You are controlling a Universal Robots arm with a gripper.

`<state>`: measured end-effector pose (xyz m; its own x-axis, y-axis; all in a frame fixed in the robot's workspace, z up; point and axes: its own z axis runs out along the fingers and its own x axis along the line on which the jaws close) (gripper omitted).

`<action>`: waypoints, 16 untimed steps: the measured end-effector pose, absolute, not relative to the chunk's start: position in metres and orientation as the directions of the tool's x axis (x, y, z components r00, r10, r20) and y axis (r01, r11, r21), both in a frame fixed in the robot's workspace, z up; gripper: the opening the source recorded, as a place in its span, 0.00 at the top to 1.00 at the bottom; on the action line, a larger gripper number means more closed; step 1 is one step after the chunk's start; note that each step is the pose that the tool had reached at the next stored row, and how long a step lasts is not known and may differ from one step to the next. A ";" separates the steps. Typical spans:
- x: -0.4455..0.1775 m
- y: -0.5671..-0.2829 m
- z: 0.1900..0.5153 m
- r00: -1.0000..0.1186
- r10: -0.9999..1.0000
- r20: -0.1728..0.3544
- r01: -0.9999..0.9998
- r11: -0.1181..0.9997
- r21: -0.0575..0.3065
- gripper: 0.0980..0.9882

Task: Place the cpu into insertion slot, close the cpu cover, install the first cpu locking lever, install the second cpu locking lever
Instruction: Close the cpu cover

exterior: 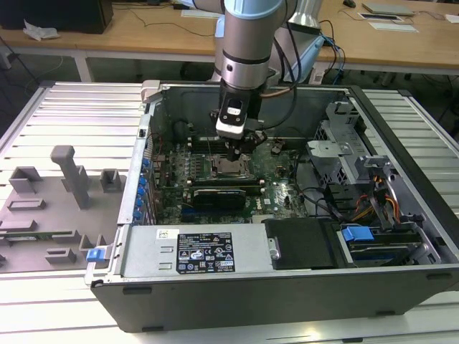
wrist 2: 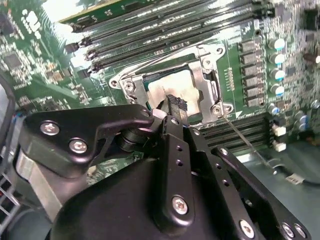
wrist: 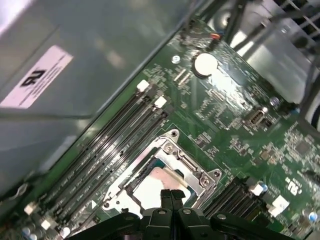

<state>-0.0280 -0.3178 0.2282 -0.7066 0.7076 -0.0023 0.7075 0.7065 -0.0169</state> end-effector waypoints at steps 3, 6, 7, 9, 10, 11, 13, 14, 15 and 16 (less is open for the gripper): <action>-0.028 -0.318 0.228 -0.744 0.668 -0.002 0.668 0.744 -0.017 0.99; -0.028 -0.318 0.228 -0.790 0.614 -0.002 0.614 0.789 -0.017 0.99; -0.028 -0.318 0.228 -0.807 0.591 -0.002 0.591 0.807 -0.017 0.99; -0.028 -0.318 0.228 -0.832 0.555 -0.002 0.555 0.831 -0.017 0.99; -0.028 -0.318 0.228 -0.846 0.533 -0.002 0.533 0.846 -0.017 0.99; -0.028 -0.318 0.228 -0.865 0.502 -0.002 0.502 0.865 -0.017 0.99; -0.028 -0.318 0.228 -0.882 0.470 -0.002 0.470 0.882 -0.017 0.99; -0.028 -0.318 0.228 -0.892 0.451 -0.002 0.451 0.892 -0.017 0.99; -0.028 -0.318 0.228 -0.900 0.436 -0.002 0.436 0.900 -0.017 0.99; -0.028 -0.318 0.228 -0.908 0.418 -0.002 0.418 0.908 -0.017 0.99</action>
